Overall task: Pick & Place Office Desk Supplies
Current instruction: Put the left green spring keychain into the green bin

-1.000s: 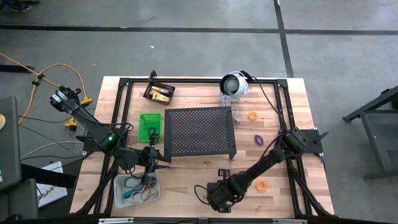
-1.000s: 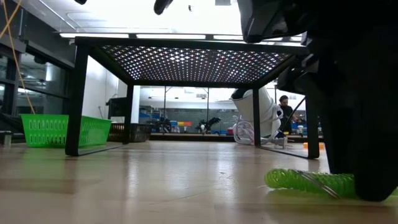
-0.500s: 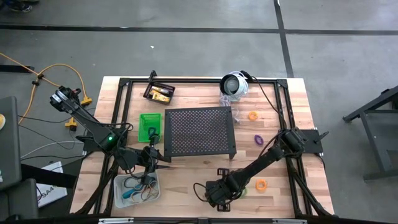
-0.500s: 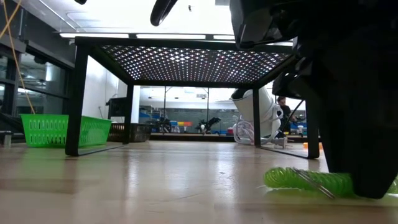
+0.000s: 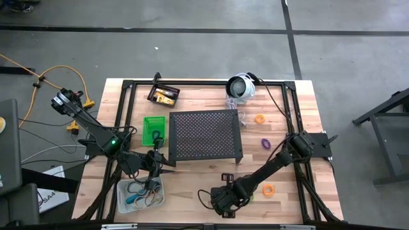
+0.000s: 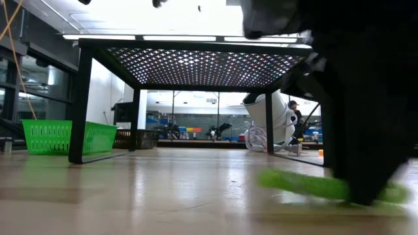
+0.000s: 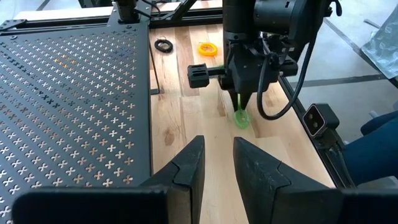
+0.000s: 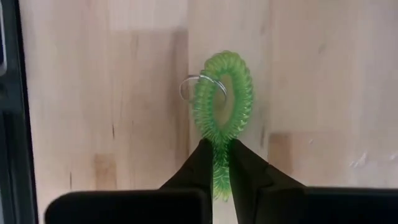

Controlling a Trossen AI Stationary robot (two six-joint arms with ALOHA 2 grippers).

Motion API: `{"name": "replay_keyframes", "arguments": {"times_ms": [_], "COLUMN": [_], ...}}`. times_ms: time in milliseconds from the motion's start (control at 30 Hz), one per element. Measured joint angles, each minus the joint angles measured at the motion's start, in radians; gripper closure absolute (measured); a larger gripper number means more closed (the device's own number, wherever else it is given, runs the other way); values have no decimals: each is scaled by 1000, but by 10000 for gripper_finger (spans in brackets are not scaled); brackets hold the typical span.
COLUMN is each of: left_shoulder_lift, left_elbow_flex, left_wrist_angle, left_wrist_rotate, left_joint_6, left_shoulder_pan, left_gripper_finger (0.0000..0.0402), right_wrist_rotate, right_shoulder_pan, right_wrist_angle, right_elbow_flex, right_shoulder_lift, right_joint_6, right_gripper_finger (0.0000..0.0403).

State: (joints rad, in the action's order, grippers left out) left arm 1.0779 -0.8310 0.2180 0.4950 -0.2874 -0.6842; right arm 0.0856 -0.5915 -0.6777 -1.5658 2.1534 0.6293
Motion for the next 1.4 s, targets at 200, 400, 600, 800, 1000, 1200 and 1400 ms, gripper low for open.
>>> {"name": "replay_keyframes", "arguments": {"times_ms": [200,400,600,800,1000,1200,1400], "left_shoulder_lift": [0,0,0,0,0,0,0], "left_elbow_flex": [0,0,0,0,0,0,0], "left_wrist_angle": [-2,-3,-3,-3,-3,-3,-18], "left_wrist_rotate": [0,0,0,0,0,0,0], "left_joint_6": [0,0,0,0,0,0,0], "left_shoulder_pan": [0,0,0,0,0,0,0], "left_gripper_finger": [322,322,322,322,322,322,322], "right_wrist_rotate": [13,6,-4,-100,-258,-418,-504], "right_shoulder_pan": [11,28,65,113,161,202,241], "right_wrist_angle": [55,148,289,444,544,637,702], "right_elbow_flex": [-3,-2,-2,-3,-4,-4,-4], "right_shoulder_lift": [-56,-100,-119,-120,-120,-120,-120], "right_joint_6": [-30,-60,-107,-150,-150,-58,45], "right_gripper_finger": [386,386,386,386,386,386,386]}}
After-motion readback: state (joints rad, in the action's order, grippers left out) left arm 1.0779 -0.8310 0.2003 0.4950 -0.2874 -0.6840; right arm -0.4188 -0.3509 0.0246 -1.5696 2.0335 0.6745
